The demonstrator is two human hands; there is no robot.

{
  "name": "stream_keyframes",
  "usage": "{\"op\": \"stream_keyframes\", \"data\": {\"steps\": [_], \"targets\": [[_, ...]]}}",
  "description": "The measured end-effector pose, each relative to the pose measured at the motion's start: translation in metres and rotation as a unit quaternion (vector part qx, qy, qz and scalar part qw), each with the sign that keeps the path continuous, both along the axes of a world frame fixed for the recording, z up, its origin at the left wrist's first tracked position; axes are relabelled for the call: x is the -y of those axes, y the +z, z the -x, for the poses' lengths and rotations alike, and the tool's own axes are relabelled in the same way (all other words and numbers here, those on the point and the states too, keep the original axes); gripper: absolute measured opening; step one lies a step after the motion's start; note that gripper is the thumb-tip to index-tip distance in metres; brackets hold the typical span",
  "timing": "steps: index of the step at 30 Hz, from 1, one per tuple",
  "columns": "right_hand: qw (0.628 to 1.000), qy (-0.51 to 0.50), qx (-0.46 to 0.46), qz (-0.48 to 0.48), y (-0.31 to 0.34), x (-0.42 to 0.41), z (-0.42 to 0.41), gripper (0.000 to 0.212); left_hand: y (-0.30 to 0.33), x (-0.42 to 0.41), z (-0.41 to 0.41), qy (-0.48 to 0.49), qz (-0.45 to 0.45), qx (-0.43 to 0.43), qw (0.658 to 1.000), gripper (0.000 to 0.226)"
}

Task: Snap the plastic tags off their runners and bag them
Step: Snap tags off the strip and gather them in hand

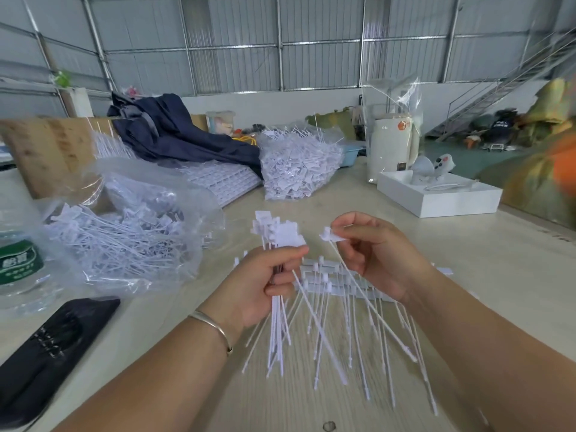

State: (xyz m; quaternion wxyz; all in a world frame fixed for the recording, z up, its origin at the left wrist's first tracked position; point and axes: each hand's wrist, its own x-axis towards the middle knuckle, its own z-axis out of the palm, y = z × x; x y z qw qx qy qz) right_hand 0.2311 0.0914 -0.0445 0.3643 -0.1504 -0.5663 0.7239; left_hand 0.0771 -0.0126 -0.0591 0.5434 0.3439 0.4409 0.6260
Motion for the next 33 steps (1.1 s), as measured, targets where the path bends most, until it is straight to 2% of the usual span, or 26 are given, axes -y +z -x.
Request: {"op": "stream_keyframes", "data": {"steps": [3,10,15,17,20,24,28,30,33], "targets": [[1.0,-0.002,0.009,0.01,-0.002,-0.001,0.001,0.015,-0.001,0.0,0.0,0.016,0.006,-0.025,1.0,0.017],[1.0,0.008,0.019,0.014,-0.004,-0.004,0.001,0.017,0.0,-0.001,-0.002,-0.011,0.039,0.014,0.999,0.015],[1.0,0.02,0.02,0.009,-0.006,-0.003,0.002,0.015,0.001,0.002,-0.003,-0.042,0.042,0.009,0.998,0.013],[1.0,0.02,0.024,-0.005,-0.006,0.0,0.004,0.015,0.001,0.003,-0.004,-0.061,0.038,0.017,0.997,0.023],[0.996,-0.013,0.036,-0.075,-0.006,0.006,0.005,0.015,0.002,0.003,-0.006,-0.1,0.022,0.04,0.994,0.042],[0.98,-0.09,0.033,-0.174,-0.006,0.015,0.009,0.016,0.002,0.002,-0.009,-0.099,0.013,0.043,0.994,0.026],[0.965,-0.114,0.029,-0.233,-0.005,0.019,0.01,0.018,0.006,0.001,-0.006,-0.125,-0.001,0.067,0.99,0.016],[0.966,-0.113,0.024,-0.23,-0.005,0.019,0.01,0.019,0.008,0.002,-0.002,-0.117,0.002,0.063,0.991,0.014],[0.979,-0.098,0.026,-0.178,-0.005,0.018,0.011,0.022,0.009,0.004,0.003,-0.094,-0.002,0.135,0.986,0.009]]}}
